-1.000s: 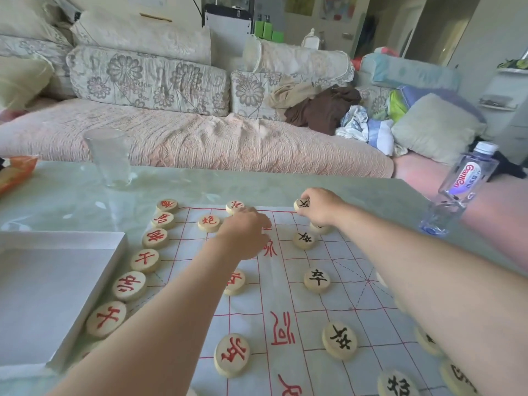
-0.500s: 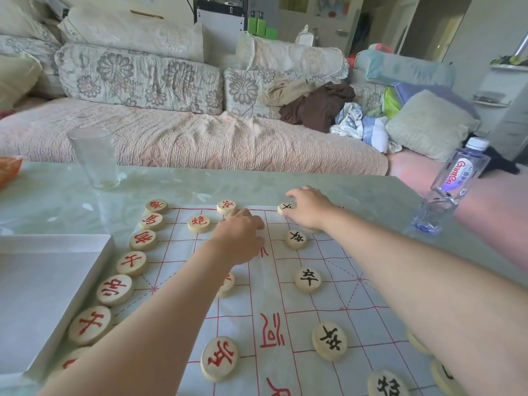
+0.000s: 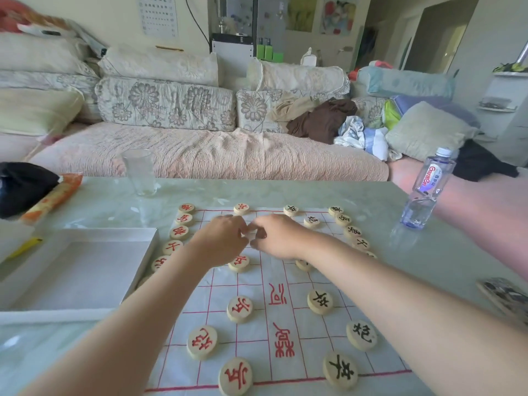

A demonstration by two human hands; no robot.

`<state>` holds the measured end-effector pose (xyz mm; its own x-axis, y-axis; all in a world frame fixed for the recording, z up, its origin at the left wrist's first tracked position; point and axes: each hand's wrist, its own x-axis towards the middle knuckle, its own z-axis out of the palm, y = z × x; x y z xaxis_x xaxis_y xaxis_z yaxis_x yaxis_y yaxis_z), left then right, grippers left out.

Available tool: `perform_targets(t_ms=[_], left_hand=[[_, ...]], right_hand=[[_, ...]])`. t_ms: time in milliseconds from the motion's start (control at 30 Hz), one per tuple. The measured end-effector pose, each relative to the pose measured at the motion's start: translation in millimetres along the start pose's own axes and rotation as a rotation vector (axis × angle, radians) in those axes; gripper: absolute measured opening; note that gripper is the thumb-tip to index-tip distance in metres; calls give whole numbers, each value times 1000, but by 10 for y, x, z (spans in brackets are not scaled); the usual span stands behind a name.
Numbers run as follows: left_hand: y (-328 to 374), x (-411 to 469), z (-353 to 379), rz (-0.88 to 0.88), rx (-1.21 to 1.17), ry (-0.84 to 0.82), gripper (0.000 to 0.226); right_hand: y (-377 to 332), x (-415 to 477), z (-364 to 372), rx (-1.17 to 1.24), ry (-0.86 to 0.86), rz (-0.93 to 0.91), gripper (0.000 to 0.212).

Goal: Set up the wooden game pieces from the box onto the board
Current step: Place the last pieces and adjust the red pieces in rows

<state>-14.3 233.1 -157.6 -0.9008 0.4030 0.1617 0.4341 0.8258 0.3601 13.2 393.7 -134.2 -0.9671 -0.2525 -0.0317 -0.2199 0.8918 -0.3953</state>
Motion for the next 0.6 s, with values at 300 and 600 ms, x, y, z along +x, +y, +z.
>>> perform_targets(t_ms=[300, 600], left_hand=[[-154, -1091, -266, -7, -5, -68, 21], [-168, -1609, -118, -76, -106, -87, 31]], right_hand=[[-432, -706, 333, 76, -88, 25, 45], [-590, -994, 521, -267, -43, 116, 58]])
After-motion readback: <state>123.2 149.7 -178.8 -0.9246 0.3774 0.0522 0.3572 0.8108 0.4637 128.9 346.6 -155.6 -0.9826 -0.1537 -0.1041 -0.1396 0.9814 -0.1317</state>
